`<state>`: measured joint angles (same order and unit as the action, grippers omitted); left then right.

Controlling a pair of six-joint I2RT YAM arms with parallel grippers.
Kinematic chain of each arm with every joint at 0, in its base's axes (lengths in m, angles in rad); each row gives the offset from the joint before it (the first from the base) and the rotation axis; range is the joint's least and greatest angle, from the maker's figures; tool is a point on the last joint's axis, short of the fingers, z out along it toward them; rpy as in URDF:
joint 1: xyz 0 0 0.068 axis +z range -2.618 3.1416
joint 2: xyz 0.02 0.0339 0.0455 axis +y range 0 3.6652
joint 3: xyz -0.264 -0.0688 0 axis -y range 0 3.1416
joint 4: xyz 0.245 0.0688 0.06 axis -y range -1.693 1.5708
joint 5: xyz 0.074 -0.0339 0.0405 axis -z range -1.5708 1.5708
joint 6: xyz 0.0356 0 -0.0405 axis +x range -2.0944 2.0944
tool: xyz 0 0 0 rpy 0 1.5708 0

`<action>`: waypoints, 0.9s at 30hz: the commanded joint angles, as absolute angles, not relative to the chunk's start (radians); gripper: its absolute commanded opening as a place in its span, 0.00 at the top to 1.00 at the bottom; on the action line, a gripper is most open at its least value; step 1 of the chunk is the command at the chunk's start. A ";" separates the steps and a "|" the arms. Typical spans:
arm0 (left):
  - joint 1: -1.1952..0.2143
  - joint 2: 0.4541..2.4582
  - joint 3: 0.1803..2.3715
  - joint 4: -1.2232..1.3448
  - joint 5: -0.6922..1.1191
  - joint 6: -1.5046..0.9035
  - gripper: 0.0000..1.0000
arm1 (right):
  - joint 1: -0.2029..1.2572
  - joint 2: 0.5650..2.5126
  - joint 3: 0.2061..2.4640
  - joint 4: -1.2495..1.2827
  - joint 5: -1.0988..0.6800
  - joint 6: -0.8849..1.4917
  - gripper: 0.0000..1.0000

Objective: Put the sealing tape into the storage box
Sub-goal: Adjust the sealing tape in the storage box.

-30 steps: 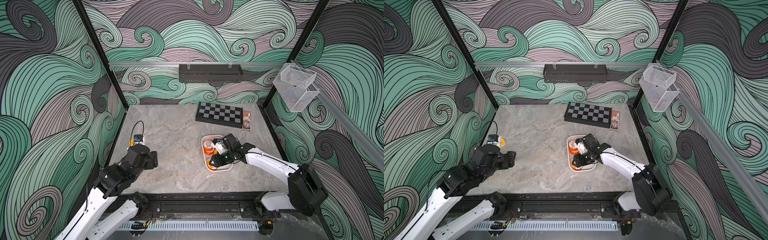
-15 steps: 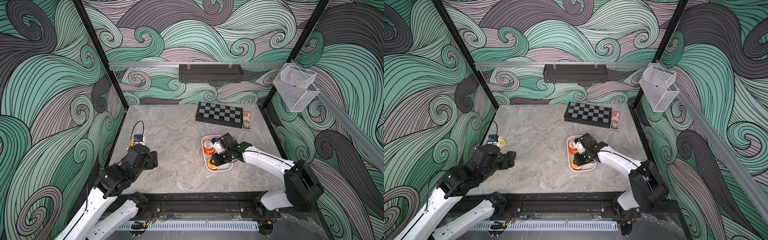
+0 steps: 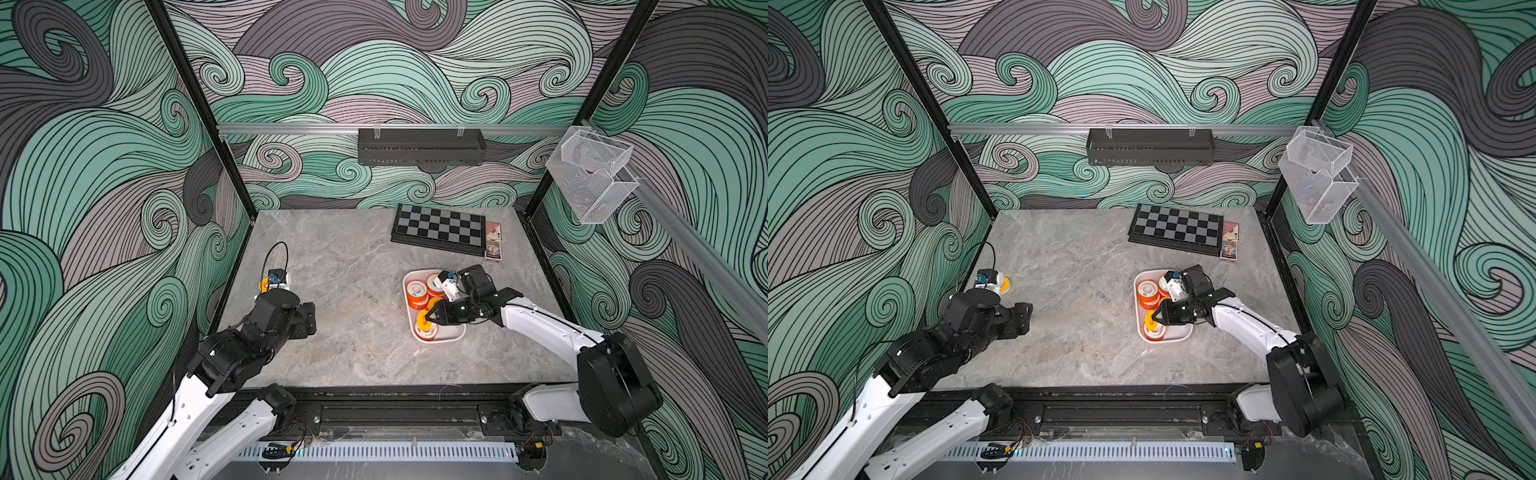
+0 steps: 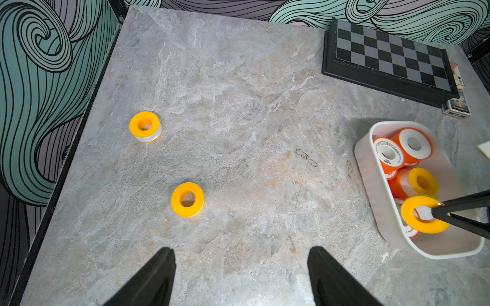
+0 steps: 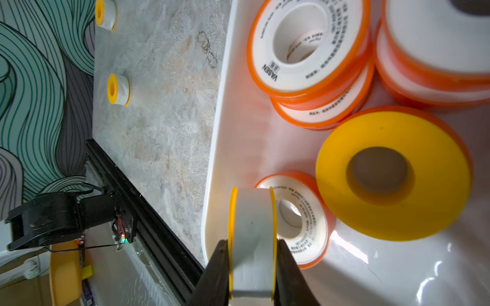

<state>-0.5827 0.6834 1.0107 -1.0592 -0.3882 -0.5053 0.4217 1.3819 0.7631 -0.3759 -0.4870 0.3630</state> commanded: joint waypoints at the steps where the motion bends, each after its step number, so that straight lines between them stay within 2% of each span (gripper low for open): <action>1: -0.573 0.682 1.008 -1.051 -0.382 -0.494 0.18 | 0.422 1.412 0.757 -0.313 -0.590 0.386 0.76; 13: -0.573 0.686 1.004 -1.047 -0.375 -0.492 0.18 | 0.419 1.478 0.754 -0.334 -0.502 0.349 0.67; 16: -0.573 0.691 1.005 -1.049 -0.375 -0.492 0.18 | 0.420 1.466 0.751 -0.339 -0.471 0.345 0.64; 21: -0.572 0.690 1.005 -1.047 -0.376 -0.491 0.18 | 0.419 1.430 0.762 -0.404 -0.419 0.329 0.53; 27: -0.574 0.694 1.005 -1.049 -0.376 -0.493 0.18 | 0.419 1.363 0.773 -0.452 -0.377 0.321 0.51</action>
<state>-0.5827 0.6857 1.0107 -1.0580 -0.3809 -0.5049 0.4210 1.4021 0.7597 -0.4061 -0.4160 0.3393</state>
